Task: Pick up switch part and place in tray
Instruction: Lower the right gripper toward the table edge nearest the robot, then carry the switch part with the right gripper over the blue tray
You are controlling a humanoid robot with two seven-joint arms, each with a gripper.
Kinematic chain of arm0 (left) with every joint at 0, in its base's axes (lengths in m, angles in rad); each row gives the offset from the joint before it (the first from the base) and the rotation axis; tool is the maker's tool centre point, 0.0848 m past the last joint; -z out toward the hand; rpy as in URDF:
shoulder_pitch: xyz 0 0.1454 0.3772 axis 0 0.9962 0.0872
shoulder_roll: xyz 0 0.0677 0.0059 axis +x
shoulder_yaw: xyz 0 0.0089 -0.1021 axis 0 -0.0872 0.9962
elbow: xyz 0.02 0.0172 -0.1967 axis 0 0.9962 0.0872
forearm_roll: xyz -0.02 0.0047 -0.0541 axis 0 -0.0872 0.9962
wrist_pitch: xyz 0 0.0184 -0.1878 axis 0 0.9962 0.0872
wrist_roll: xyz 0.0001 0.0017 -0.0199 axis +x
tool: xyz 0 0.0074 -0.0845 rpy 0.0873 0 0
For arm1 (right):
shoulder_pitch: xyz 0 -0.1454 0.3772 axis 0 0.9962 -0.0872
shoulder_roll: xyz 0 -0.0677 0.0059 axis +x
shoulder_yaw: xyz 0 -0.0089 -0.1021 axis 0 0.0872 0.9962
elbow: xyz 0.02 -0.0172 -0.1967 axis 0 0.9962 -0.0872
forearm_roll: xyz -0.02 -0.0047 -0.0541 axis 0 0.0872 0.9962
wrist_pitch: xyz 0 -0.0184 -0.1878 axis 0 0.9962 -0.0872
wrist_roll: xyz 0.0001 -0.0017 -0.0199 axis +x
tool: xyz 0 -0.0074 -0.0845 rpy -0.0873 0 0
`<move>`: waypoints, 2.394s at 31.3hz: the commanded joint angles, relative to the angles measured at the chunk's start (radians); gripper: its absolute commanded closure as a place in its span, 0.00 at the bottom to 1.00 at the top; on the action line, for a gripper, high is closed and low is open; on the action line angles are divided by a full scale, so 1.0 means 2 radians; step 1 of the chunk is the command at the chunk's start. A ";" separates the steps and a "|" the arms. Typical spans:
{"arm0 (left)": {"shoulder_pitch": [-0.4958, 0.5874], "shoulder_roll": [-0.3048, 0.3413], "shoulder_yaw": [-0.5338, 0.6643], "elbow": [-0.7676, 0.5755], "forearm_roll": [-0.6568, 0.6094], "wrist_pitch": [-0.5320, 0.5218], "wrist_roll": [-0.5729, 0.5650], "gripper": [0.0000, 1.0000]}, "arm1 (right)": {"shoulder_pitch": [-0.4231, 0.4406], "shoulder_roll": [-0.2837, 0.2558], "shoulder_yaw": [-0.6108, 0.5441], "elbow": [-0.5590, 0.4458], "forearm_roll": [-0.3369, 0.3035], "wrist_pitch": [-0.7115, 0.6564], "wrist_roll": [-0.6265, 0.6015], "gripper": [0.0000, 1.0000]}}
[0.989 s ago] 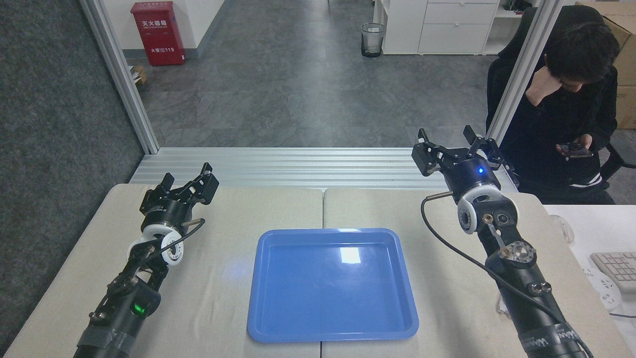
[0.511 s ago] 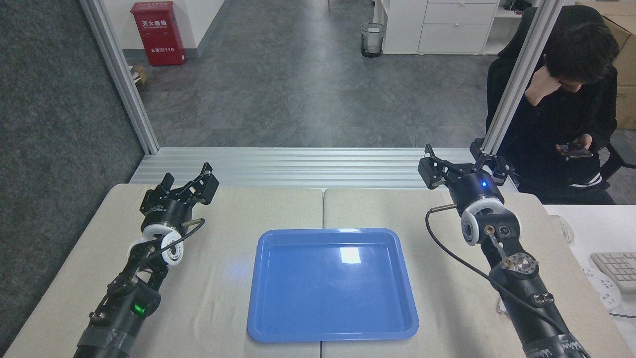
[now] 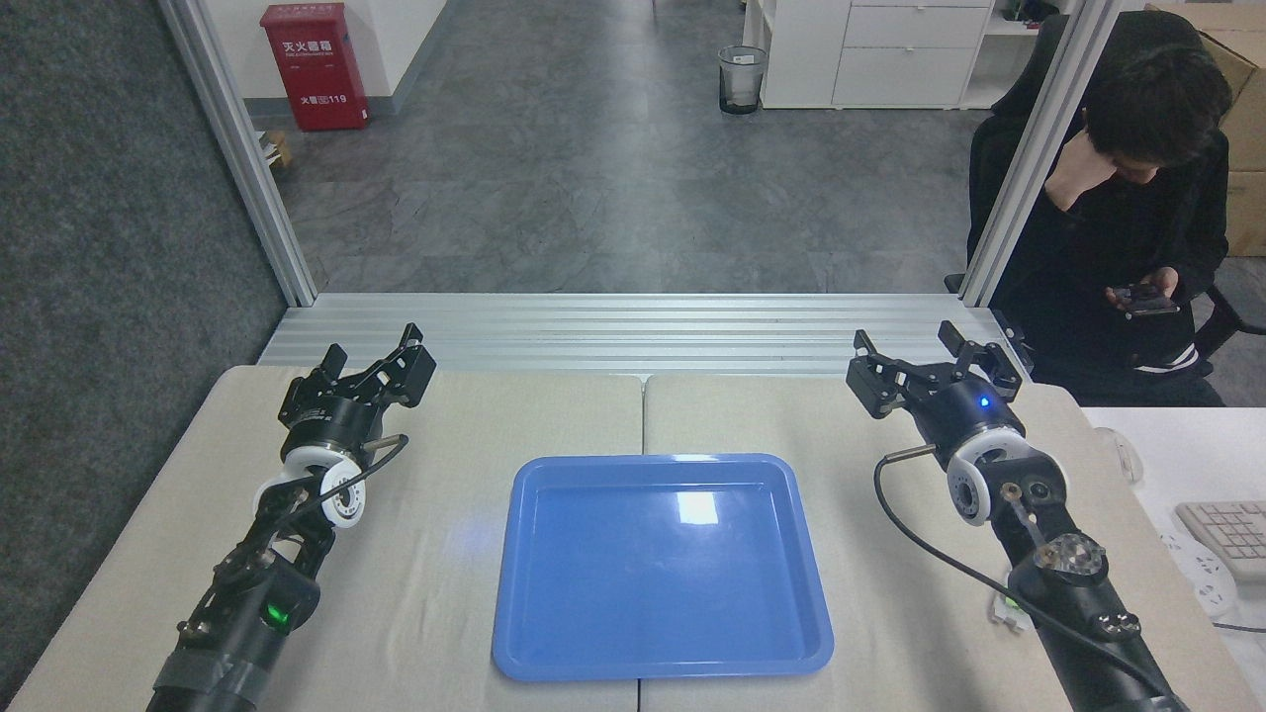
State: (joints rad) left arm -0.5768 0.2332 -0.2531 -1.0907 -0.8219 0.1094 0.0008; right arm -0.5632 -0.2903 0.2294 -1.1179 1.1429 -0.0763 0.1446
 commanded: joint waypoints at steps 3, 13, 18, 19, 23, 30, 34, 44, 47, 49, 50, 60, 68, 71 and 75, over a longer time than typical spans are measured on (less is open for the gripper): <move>0.000 0.000 0.000 0.000 0.000 0.001 0.000 0.00 | 0.072 -0.050 -0.056 -0.016 -0.015 -0.043 -0.021 0.00; 0.000 0.000 0.000 0.000 0.000 0.001 0.000 0.00 | 0.219 -0.065 -0.085 -0.137 0.026 0.117 -0.016 0.00; 0.000 0.000 0.000 0.000 0.000 0.000 0.000 0.00 | 0.248 -0.065 -0.079 -0.142 0.029 0.187 -0.006 0.00; 0.000 0.000 0.000 0.000 0.000 0.001 0.000 0.00 | 0.256 -0.064 -0.078 -0.141 0.031 0.188 -0.005 0.00; 0.000 0.000 0.000 0.000 0.000 0.001 0.000 0.00 | 0.279 -0.054 -0.075 -0.137 0.035 0.188 -0.004 0.00; 0.000 0.000 0.000 0.000 0.000 0.001 0.000 0.00 | 0.269 0.005 -0.073 -0.101 0.028 0.195 -0.005 0.00; 0.000 0.000 0.000 0.000 0.000 0.001 0.000 0.00 | 0.259 0.022 -0.073 -0.094 0.028 0.195 -0.005 0.00; 0.000 0.000 0.000 0.000 0.000 0.001 0.000 0.00 | 0.256 0.022 -0.067 -0.032 0.028 0.195 -0.005 0.08; 0.000 0.000 0.000 0.000 0.000 0.001 0.000 0.00 | 0.259 0.021 -0.067 -0.019 0.029 0.198 -0.009 0.52; 0.000 0.000 0.000 0.000 0.000 0.001 0.000 0.00 | 0.256 0.022 -0.067 -0.019 0.029 0.199 -0.012 0.68; 0.000 0.000 0.000 0.000 0.000 0.001 0.000 0.00 | 0.256 0.022 -0.069 -0.022 0.028 0.202 -0.016 0.75; 0.000 0.000 0.000 0.000 0.000 0.001 0.000 0.00 | 0.184 0.023 -0.056 -0.131 0.031 0.262 -0.033 1.00; 0.000 0.000 0.000 0.000 0.000 0.001 0.000 0.00 | 0.101 0.032 0.159 -0.236 0.038 0.266 0.015 1.00; 0.000 0.000 0.000 0.000 0.000 0.001 0.000 0.00 | 0.095 0.072 0.220 -0.249 0.040 0.261 0.059 1.00; 0.000 0.000 0.000 0.000 0.000 0.001 0.000 0.00 | 0.127 0.085 0.232 -0.248 0.049 0.225 0.071 1.00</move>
State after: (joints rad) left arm -0.5768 0.2332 -0.2531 -1.0906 -0.8223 0.1101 0.0007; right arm -0.2915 -0.2241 0.3361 -1.4295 1.2188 0.4374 0.2341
